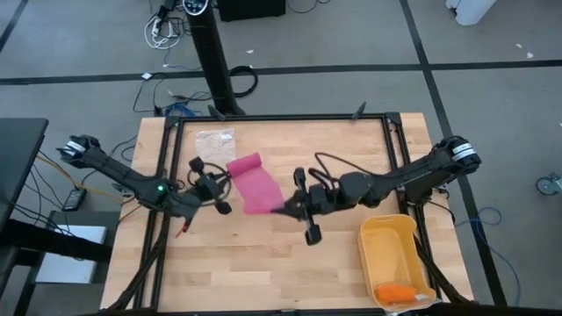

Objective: Roll bandage
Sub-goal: Roll the pink bandage

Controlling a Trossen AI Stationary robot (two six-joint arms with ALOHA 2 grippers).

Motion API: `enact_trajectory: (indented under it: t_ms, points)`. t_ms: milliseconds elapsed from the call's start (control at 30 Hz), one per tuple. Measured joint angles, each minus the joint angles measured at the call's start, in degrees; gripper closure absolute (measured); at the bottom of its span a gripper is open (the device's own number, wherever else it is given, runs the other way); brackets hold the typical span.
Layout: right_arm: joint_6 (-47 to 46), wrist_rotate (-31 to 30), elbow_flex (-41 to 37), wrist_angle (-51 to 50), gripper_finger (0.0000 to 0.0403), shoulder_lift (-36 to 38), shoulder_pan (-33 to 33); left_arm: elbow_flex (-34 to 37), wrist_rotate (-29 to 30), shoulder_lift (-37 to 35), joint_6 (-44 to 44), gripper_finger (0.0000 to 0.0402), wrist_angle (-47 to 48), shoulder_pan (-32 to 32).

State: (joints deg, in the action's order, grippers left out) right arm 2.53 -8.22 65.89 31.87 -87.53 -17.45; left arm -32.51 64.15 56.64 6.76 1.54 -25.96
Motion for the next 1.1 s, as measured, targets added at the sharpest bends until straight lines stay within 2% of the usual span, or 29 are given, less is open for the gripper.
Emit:
enact_trajectory:
  t_ms: [200, 333, 700, 833, 1100]
  points:
    - [3.2, -1.6, 7.2, -6.4, 0.0403, 0.0, 4.0, 0.0, -2.4, 6.8, 3.7, 0.0385, -8.4, -1.9]
    - [3.1, -3.5, 8.7, -7.4, 0.0402, -0.2, 7.6, -0.4, -3.4, 10.1, 6.2, 0.0385, -13.7, -3.7]
    - [-3.0, -4.2, 8.8, -15.4, 0.0393, -0.5, 17.4, -7.4, -3.4, 13.2, 8.0, 0.0385, -13.8, -8.7]
    - [-4.0, -4.1, 8.8, -17.9, 0.0365, -0.5, 18.8, -8.2, -3.6, 13.2, 7.6, 0.0385, -14.1, -9.1]
    - [-4.0, -4.0, 8.8, -18.8, 0.0268, -0.5, 19.1, -9.4, -6.2, 13.2, 5.7, 0.0385, -14.5, -9.3]
